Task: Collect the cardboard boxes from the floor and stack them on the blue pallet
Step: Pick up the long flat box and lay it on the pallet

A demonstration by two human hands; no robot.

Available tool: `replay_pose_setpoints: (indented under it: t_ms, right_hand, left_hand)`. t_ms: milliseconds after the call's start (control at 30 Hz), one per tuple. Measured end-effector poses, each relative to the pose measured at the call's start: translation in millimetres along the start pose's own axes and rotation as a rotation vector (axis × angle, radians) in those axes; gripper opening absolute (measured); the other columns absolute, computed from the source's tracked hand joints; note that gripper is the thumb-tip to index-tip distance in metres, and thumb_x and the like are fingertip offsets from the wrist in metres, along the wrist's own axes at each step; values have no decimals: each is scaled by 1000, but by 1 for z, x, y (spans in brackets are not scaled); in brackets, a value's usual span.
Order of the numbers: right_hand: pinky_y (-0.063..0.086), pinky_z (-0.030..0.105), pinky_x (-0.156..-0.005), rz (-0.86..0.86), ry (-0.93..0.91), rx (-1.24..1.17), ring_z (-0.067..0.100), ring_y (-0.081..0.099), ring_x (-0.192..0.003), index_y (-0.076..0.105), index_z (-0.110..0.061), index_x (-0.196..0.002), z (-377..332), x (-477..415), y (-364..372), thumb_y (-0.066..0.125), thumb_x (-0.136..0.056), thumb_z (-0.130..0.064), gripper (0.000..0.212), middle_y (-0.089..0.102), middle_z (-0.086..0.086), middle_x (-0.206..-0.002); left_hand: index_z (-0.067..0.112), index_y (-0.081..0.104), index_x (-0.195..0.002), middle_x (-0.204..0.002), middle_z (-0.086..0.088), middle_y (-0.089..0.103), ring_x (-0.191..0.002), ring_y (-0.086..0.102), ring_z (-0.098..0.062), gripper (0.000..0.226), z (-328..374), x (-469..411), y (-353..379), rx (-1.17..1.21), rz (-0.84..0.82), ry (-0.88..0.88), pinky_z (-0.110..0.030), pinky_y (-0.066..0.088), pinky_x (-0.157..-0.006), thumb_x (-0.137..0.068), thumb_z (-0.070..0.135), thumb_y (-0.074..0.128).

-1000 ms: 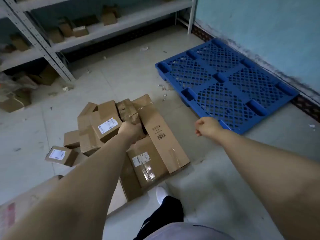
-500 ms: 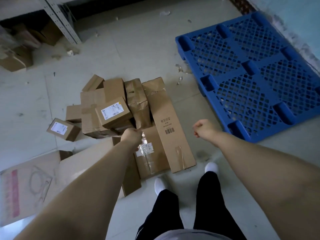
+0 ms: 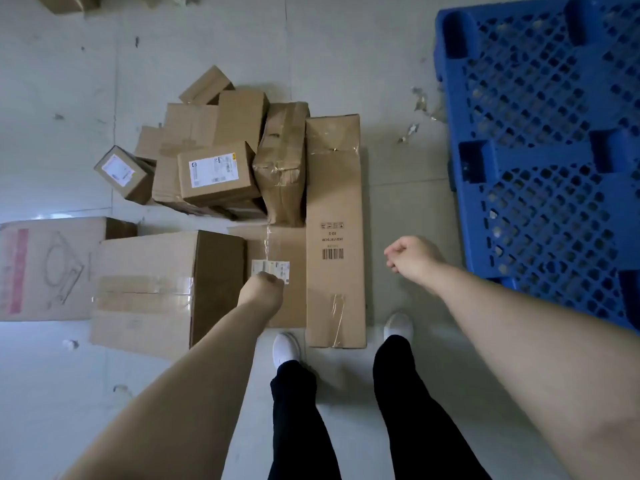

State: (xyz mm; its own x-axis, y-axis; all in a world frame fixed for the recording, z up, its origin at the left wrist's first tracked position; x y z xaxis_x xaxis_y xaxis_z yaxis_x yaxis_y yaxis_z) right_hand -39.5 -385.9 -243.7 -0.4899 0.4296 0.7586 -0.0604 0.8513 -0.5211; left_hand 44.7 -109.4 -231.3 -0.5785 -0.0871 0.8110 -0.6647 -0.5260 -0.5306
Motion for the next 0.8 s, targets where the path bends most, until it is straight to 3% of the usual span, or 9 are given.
replay_pose_setpoints:
  t_ms: [133,300,433,533,667,800]
  right_hand:
    - [51,35,-94,-33,-1,63,27,67,-103,55,-29,-62,21,-46,-1,55,-91,-17,31,72,5,-106]
    - [52,37,-94,-120,-9,67,26,67,-98,59,-24,-64,34,-99,45,55,-90,-16,28,73,7,-101]
    - [54,38,-89,-130,-8,104,20,68,-94,69,-2,-92,51,-138,84,49,-87,-9,22,70,16,-104]
    - [50,32,-87,-92,-18,176,30,63,-106,67,-9,-106,63,-160,109,50,-89,-12,24,68,12,-112]
    - [41,33,-97,-26,-114,253,27,47,-125,33,-35,-144,74,-183,139,54,-92,-26,57,37,6,-142]
    - [35,39,-106,22,-200,333,28,27,-139,9,-42,-151,78,-199,159,53,-94,-30,73,7,2,-160]
  left_hand:
    - [5,63,-114,-109,-16,66,-103,64,-33,29,12,-16,51,61,-26,-25,-44,53,-89,-95,18,44]
    - [12,52,-135,-126,-11,60,-104,58,-26,40,6,-56,91,9,-35,-28,-36,50,-90,-96,22,47]
    - [12,49,-138,-132,-11,56,-108,54,-26,42,-3,-106,116,-76,-13,-17,-32,46,-89,-98,23,47]
    - [13,46,-139,-135,-13,53,-117,54,-31,43,-15,-143,138,-145,-9,-27,-38,47,-97,-98,24,46]
    - [10,35,-142,-139,-13,49,-124,49,-32,48,-23,-184,162,-212,25,-6,-39,42,-95,-98,23,48]
    - [14,32,-140,-136,-13,47,-123,48,-34,47,-24,-212,176,-244,44,11,-39,39,-88,-95,16,45]
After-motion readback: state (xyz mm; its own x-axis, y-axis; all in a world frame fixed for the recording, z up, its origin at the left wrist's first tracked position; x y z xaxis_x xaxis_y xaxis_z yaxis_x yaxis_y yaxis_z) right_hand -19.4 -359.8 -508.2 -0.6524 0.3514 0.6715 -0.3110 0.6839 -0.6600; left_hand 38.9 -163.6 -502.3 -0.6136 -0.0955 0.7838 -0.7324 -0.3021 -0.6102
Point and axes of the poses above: each hand's wrist, its own x-axis away from the middle knuckle, its own y-axis out of the palm, z = x × y, the point moved 6 cm from there along -x, towards the middle knuckle
